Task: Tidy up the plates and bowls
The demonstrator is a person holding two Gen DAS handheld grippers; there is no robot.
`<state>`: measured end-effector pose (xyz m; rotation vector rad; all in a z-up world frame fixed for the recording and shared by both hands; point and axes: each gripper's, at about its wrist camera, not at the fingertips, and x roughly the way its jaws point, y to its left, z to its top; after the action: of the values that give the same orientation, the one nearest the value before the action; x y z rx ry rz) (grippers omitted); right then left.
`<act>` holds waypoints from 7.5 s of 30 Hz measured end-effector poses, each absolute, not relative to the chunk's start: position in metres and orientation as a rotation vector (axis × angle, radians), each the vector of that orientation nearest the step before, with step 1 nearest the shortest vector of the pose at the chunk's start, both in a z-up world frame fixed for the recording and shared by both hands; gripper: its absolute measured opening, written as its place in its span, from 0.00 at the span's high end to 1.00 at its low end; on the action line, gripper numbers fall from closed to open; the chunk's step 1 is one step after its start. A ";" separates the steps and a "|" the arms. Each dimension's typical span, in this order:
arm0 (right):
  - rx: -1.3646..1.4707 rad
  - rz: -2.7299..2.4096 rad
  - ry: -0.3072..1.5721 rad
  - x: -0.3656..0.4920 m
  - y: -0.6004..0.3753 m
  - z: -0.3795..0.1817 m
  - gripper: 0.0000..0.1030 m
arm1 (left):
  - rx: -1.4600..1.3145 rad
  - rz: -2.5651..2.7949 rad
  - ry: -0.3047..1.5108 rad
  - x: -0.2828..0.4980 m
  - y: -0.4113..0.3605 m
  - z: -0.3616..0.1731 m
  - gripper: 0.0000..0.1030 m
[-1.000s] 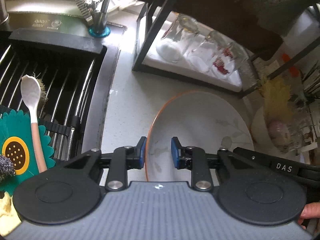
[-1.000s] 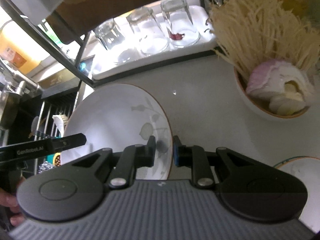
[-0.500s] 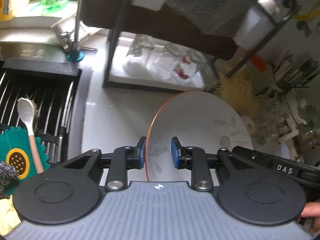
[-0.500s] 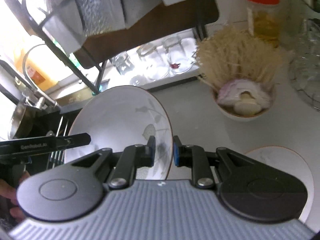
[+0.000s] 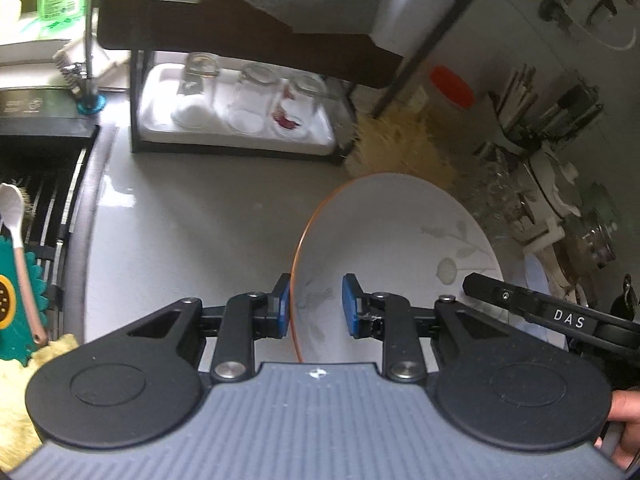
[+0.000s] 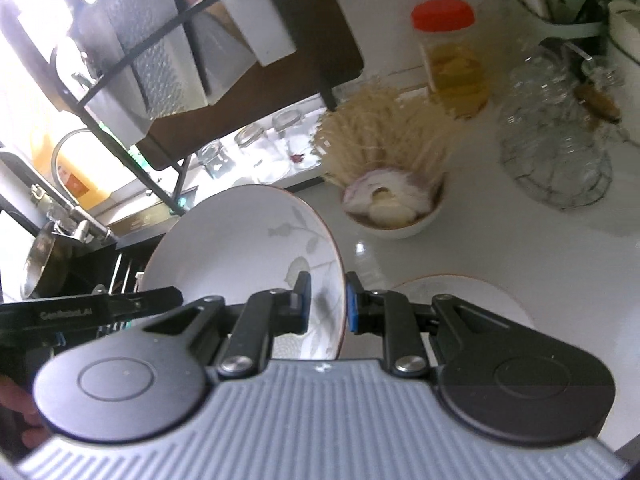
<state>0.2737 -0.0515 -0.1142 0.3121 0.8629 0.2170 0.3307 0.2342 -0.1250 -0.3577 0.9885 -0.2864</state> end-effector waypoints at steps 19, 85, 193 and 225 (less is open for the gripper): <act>0.257 0.281 0.924 0.253 -0.130 -0.143 0.79 | -0.315 -0.242 1.093 0.314 0.141 -0.167 0.71; 0.197 0.242 0.965 0.269 -0.162 -0.205 0.76 | -0.480 -0.138 1.195 0.302 0.117 -0.202 0.70; 0.379 0.046 0.750 0.129 -0.427 -0.105 0.76 | -0.163 -0.337 0.975 0.253 -0.220 -0.105 0.40; 0.495 -0.118 0.964 0.299 -0.458 -0.195 0.60 | -0.132 -0.533 1.212 0.457 -0.262 -0.215 0.54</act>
<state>0.2992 -0.4577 -0.1951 0.4946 0.9642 -0.1184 0.4574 -0.2617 -0.2147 -0.1319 1.2123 -0.5333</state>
